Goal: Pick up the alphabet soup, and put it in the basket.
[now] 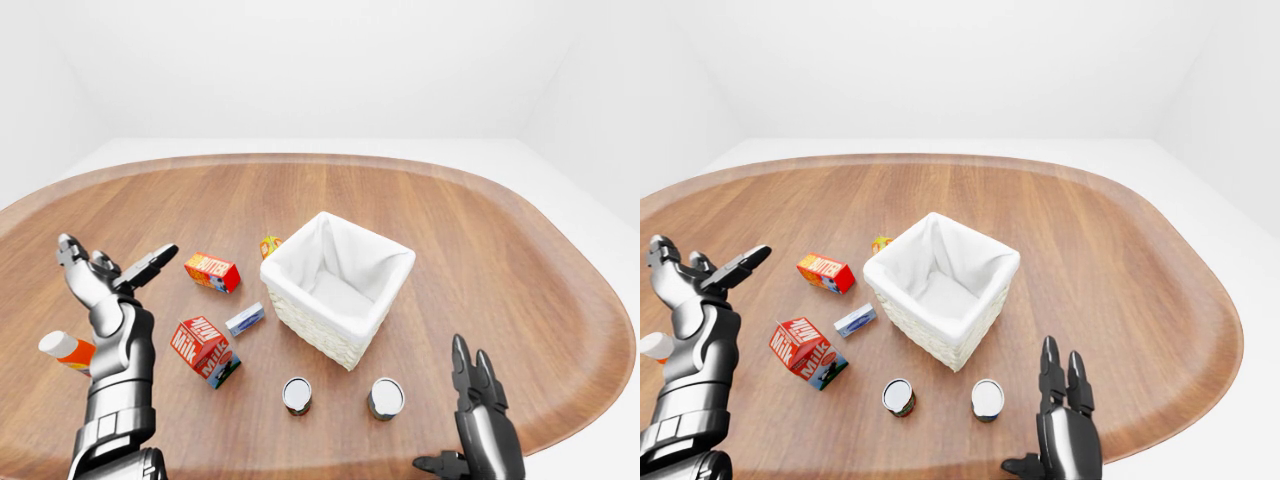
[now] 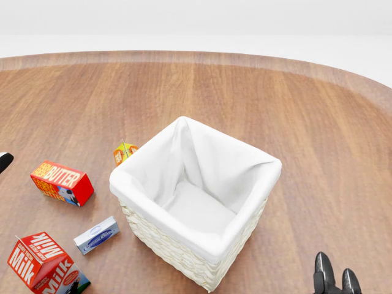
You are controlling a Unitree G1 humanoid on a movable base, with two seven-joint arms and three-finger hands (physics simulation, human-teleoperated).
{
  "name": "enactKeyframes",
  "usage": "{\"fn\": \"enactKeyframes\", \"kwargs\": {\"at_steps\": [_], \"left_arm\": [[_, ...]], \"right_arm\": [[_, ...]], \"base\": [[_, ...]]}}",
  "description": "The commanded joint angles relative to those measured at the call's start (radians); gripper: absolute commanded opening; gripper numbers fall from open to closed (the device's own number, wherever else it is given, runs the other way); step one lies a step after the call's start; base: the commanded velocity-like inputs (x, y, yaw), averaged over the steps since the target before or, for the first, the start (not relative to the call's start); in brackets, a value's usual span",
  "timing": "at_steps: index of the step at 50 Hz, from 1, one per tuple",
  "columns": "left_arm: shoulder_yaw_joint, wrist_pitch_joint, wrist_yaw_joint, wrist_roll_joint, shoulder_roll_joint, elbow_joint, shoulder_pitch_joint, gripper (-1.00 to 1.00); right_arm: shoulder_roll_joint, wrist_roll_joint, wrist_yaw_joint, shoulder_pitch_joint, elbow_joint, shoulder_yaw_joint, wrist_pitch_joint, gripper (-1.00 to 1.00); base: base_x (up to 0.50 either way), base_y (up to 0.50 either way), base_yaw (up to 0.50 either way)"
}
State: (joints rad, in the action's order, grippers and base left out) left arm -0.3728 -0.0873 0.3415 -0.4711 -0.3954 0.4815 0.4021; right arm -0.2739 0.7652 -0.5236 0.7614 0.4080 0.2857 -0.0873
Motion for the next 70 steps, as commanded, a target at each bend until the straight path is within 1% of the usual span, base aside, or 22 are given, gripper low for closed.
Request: {"fn": "enactKeyframes", "kwargs": {"at_steps": [1, 5, 11, 15, 17, 21, 23, 24, 27, 30, 35, 42, 53, 58, 59, 60, 70], "left_arm": [[0.000, 0.000, -0.003, 0.003, 0.002, 0.011, 0.004, 1.00], [0.000, 0.000, -0.002, 0.002, 0.001, 0.007, 0.002, 1.00], [-0.001, 0.000, 0.001, 0.000, 0.000, -0.006, -0.002, 1.00], [-0.002, 0.000, 0.000, 0.001, 0.000, -0.007, -0.003, 1.00], [-0.002, 0.000, 0.000, 0.001, 0.000, -0.006, -0.002, 1.00], [-0.002, 0.000, 0.002, 0.001, 0.001, -0.015, -0.005, 1.00], [-0.001, 0.000, -0.004, 0.004, 0.001, 0.012, 0.005, 1.00], [-0.001, 0.000, 0.002, 0.000, 0.000, -0.011, -0.003, 1.00], [0.000, 0.000, -0.004, 0.004, 0.001, 0.012, 0.005, 1.00], [-0.001, 0.000, 0.000, -0.001, -0.001, -0.007, -0.002, 1.00], [0.000, 0.000, -0.007, 0.002, 0.001, 0.021, 0.007, 1.00], [0.000, 0.000, -0.001, -0.001, -0.001, -0.003, -0.001, 1.00], [-0.001, 0.000, -0.003, -0.001, -0.001, 0.000, 0.000, 1.00], [-0.002, 0.000, -0.004, -0.001, -0.001, -0.002, 0.000, 1.00], [-0.001, 0.000, -0.005, 0.000, 0.000, 0.005, 0.002, 1.00], [-0.001, 0.000, -0.004, 0.000, -0.001, 0.002, 0.002, 1.00], [-0.001, 0.000, -0.003, -0.001, -0.001, -0.004, -0.001, 1.00]], "right_arm": [[0.103, 0.127, 0.000, -0.053, -0.052, -0.114, 0.000, 1.00], [0.141, 0.179, 0.000, -0.069, -0.056, -0.138, 0.000, 1.00], [0.184, 0.213, 0.000, -0.113, -0.114, -0.183, 0.000, 1.00], [0.196, 0.216, 0.000, -0.127, -0.141, -0.200, 0.000, 1.00], [0.205, 0.201, 0.000, -0.153, -0.192, -0.216, 0.000, 1.00], [0.223, 0.227, 0.000, -0.170, -0.214, -0.226, 0.000, 1.00], [0.229, 0.243, 0.000, -0.183, -0.231, -0.216, 0.000, 1.00], [0.230, 0.247, 0.000, -0.193, -0.244, -0.213, 0.000, 1.00], [0.234, 0.255, 0.000, -0.207, -0.262, -0.204, 0.000, 1.00], [0.233, 0.260, 0.000, -0.225, -0.278, -0.195, 0.000, 1.00], [0.229, 0.260, 0.000, -0.235, -0.284, -0.188, 0.000, 1.00], [0.222, 0.264, 0.000, -0.238, -0.269, -0.162, 0.000, 1.00], [0.216, 0.256, 0.000, -0.236, -0.259, -0.139, 0.000, 1.00], [0.212, 0.244, 0.000, -0.248, -0.285, -0.126, 0.000, 1.00], [0.208, 0.243, 0.000, -0.256, -0.297, -0.097, 0.000, 1.00], [0.207, 0.236, 0.000, -0.263, -0.308, -0.093, 0.000, 1.00], [0.197, 0.211, 0.000, -0.288, -0.360, -0.073, 0.000, 1.00]], "base": [[0.00, 0.00, 0.00], [0.00, 0.00, 0.00], [0.00, 0.00, 0.00], [0.00, 0.00, 0.00], [0.00, 0.00, 0.00], [0.00, 0.00, 0.00], [0.00, 0.00, 0.00], [0.00, 0.00, 0.00], [0.00, 0.00, 0.00], [0.00, 0.00, 0.00], [0.00, 0.00, 0.00], [0.00, 0.00, 0.00], [0.00, 0.00, 0.00], [0.00, 0.00, 0.00], [0.00, 0.00, 0.00], [0.00, 0.00, 0.00], [0.00, 0.00, 0.00]]}}
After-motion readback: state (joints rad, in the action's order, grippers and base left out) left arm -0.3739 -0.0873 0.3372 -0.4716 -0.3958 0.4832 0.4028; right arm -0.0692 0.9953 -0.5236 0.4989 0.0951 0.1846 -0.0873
